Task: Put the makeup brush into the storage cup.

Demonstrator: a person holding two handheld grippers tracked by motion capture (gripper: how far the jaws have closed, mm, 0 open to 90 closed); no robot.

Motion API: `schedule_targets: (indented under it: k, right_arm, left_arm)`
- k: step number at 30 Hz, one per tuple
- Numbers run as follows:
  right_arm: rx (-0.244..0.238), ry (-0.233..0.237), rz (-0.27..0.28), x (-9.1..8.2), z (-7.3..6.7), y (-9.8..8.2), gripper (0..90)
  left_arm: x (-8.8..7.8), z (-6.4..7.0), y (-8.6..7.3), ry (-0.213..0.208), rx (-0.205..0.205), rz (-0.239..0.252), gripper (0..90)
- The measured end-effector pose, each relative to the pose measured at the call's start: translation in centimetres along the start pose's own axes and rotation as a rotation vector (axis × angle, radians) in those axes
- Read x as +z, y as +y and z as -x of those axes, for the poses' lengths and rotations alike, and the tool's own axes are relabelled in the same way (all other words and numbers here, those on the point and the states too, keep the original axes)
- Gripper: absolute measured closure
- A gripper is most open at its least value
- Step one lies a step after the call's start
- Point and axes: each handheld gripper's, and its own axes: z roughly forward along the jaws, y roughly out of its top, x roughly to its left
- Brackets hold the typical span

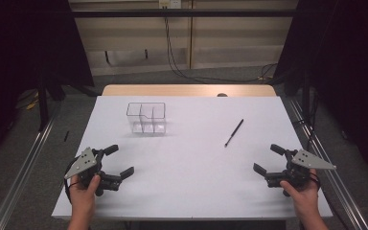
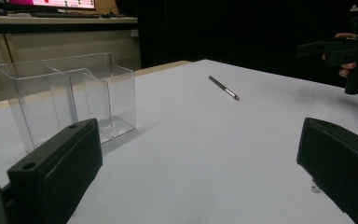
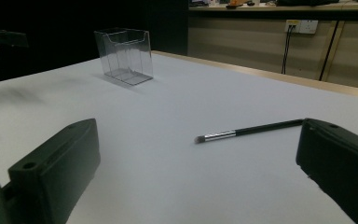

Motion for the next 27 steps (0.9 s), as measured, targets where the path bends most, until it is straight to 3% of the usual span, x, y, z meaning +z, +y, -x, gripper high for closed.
schedule_targets:
  k: [15, 27]
  right_arm:
    - [0.006, -0.012, -0.004, 0.3, 0.2, 0.4, 0.0]
    - [-0.01, -0.02, -0.062, 2.3, 0.4, 0.9, 0.0]
  left_arm:
    - [0.1, 0.0, -0.1, -0.009, -0.005, 0.001, 0.0]
    - [-0.2, -0.1, -0.3, -0.013, -0.013, 0.002, 0.0]
